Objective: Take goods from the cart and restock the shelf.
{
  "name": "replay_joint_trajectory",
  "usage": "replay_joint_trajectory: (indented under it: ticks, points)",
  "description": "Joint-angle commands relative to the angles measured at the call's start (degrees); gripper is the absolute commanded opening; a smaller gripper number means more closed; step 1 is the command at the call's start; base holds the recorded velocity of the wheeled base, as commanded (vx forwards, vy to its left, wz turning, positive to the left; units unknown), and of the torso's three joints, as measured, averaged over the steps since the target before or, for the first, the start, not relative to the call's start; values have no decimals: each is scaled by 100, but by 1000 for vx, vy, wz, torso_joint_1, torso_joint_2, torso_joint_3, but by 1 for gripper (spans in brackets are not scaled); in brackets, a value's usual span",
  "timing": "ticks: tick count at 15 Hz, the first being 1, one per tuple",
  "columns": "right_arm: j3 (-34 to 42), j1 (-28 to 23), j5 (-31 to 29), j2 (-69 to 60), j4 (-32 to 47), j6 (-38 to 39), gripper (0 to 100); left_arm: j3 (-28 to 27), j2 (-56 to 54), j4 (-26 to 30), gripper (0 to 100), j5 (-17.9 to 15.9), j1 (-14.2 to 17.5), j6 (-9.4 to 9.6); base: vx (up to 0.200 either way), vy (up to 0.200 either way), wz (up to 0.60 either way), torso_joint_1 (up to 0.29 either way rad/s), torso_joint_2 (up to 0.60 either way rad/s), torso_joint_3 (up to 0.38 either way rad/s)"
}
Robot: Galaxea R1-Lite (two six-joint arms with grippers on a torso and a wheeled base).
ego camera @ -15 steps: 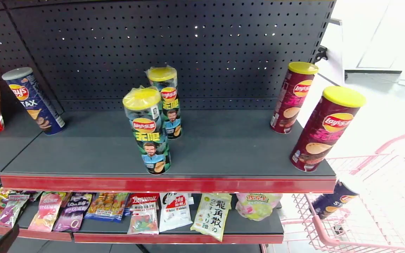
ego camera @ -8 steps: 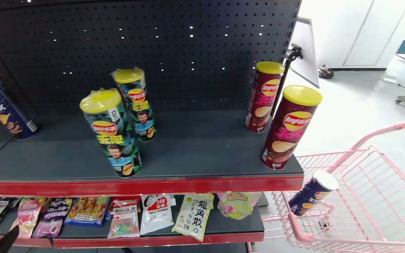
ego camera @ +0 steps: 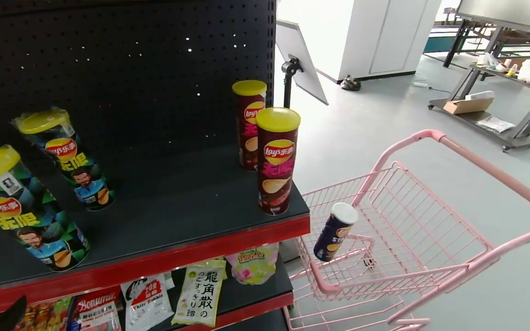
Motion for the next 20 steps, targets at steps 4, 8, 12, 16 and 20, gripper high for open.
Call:
replay_joint_trajectory:
  ticks: [4, 8, 12, 16, 20]
  points:
    - [69, -19, -37, -3, -9, 1, 100, 95, -249, 9, 100, -7, 0, 1, 0, 0, 0, -52, 120, 76]
    - [200, -11, -1, -12, -18, 1, 100, 245, -548, 27, 100, -24, -18, 10, 0, 0, 0, -138, 353, 209]
    - [359, -19, -1, -82, -18, 1, 100, 324, -618, 18, 100, -86, -18, 1, 0, 0, 0, -139, 378, 228]
    - [420, -2, 25, -82, -18, 27, 100, 315, -601, 18, 100, -86, -18, 1, 0, 0, 0, -156, 416, 268]
    - [420, -2, 34, -91, -18, 62, 100, 315, -592, 18, 100, -86, -18, 1, 0, 0, 300, -178, 543, 365]
